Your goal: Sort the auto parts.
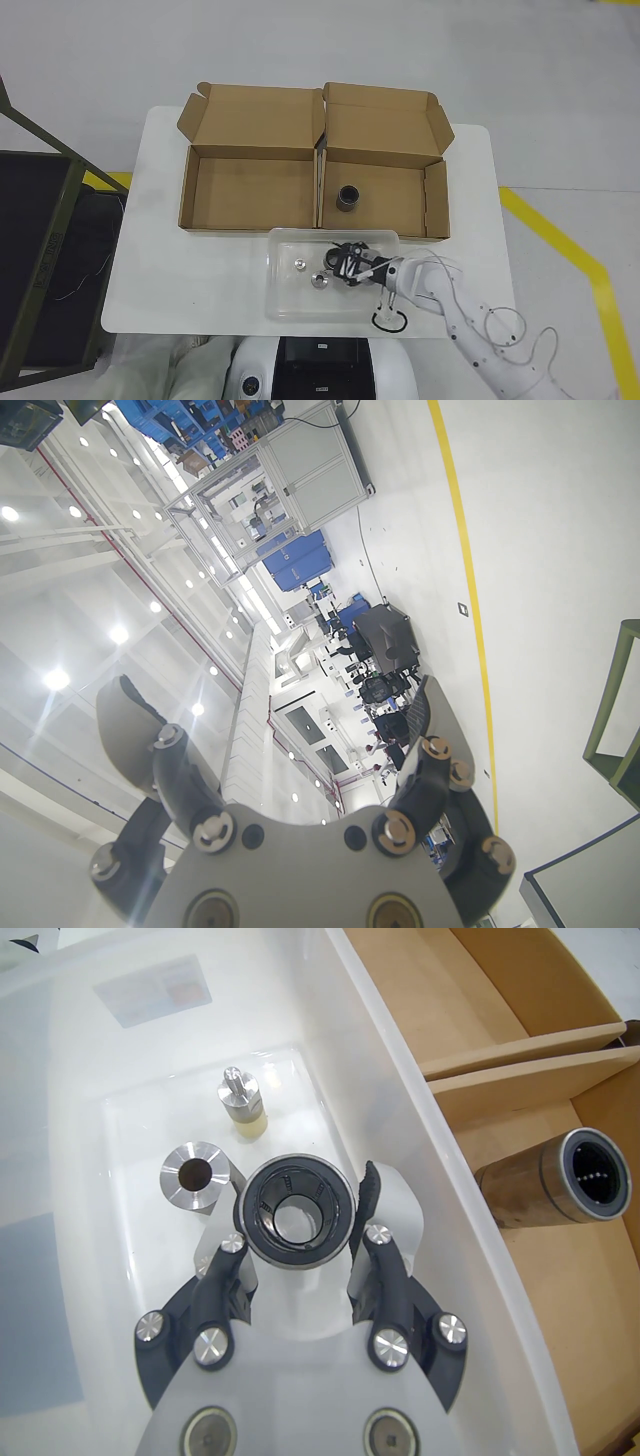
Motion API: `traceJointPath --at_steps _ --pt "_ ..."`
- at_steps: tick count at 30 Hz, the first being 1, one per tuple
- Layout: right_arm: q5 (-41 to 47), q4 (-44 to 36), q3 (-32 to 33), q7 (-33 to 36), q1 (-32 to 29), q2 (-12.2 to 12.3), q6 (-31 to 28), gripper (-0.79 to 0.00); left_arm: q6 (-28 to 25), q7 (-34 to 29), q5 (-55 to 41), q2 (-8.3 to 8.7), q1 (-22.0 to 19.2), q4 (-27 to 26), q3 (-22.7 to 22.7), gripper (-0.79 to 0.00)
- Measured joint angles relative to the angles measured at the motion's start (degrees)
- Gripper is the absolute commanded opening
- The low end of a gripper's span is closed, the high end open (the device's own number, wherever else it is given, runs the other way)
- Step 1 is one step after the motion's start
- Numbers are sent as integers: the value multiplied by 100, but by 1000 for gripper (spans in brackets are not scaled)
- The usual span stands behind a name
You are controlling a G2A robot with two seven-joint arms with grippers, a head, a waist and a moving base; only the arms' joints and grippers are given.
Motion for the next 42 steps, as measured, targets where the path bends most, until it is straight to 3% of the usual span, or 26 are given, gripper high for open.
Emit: traceJointPath --at_steps 4,7,8,9,42 --pt "74 82 -49 34 47 -16 4 -425 0 0 0 0 0 0 0 0" --pt "111 101 -67 55 68 -20 -12 -640 0 0 0 0 0 0 0 0" --pt "132 100 -63 59 70 -20 -18 -776 0 0 0 0 0 0 0 0" --pt "156 94 -53 59 69 -18 -23 -785 0 0 0 0 0 0 0 0" --pt "1333 -1546 1073 7 -263 196 -65 -785 0 0 0 0 0 0 0 0"
